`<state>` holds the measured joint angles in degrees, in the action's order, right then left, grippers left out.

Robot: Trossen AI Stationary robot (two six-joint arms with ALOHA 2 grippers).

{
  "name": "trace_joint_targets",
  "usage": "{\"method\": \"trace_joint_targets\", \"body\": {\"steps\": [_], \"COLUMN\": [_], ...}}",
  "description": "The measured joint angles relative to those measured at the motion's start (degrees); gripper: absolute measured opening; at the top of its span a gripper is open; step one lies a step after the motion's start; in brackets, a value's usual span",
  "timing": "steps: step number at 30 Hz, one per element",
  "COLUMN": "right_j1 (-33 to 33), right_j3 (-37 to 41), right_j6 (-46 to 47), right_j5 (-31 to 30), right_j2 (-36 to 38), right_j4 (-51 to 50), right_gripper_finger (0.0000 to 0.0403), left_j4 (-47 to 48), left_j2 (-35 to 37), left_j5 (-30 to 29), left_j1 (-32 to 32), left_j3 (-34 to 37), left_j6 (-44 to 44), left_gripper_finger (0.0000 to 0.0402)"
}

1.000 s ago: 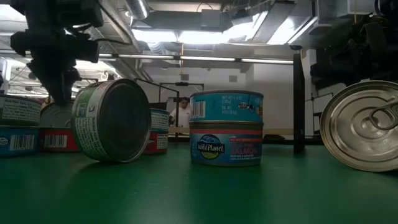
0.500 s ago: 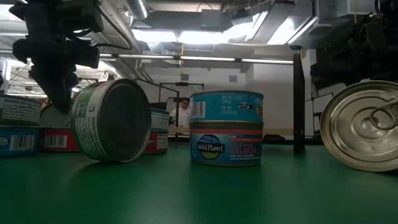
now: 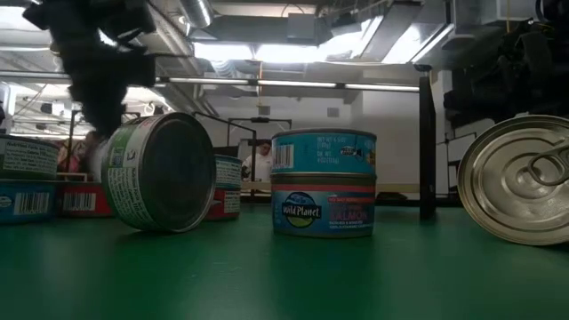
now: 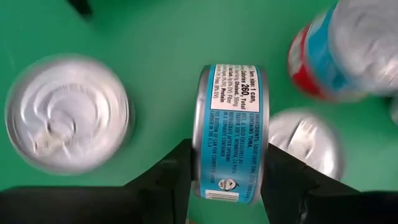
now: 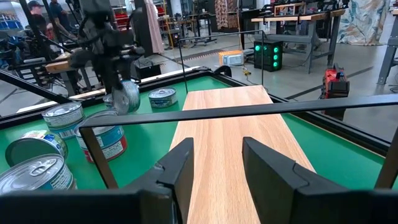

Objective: Stack canned seafood by type on shelf
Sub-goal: Put the yellow-blue tuna can on the shelf

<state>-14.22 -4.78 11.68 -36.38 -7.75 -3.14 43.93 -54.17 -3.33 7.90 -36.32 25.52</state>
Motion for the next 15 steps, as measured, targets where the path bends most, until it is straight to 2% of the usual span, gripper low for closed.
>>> {"method": "trace_joint_targets", "body": {"steps": [3,6,15], "right_j1": [0.0,0.0,0.0], "right_j3": [0.0,0.0,0.0], "right_j6": [0.0,0.0,0.0], "right_j5": [0.0,0.0,0.0], "right_j2": [0.0,0.0,0.0], "right_j4": [0.0,0.0,0.0], "right_gripper_finger": [0.0136,0.0136,0.0136], "left_j4": [-1.7,-7.5,-29.1], "left_j2": [0.0,0.0,-3.1], "left_j5": [0.0,0.0,0.0], "left_j1": [1.4,2.9,6.4], "left_j3": [-2.0,-3.5,-3.5], "left_j6": [0.3,2.1,17.7], "left_gripper_finger": [0.014,0.0144,0.0148]}}
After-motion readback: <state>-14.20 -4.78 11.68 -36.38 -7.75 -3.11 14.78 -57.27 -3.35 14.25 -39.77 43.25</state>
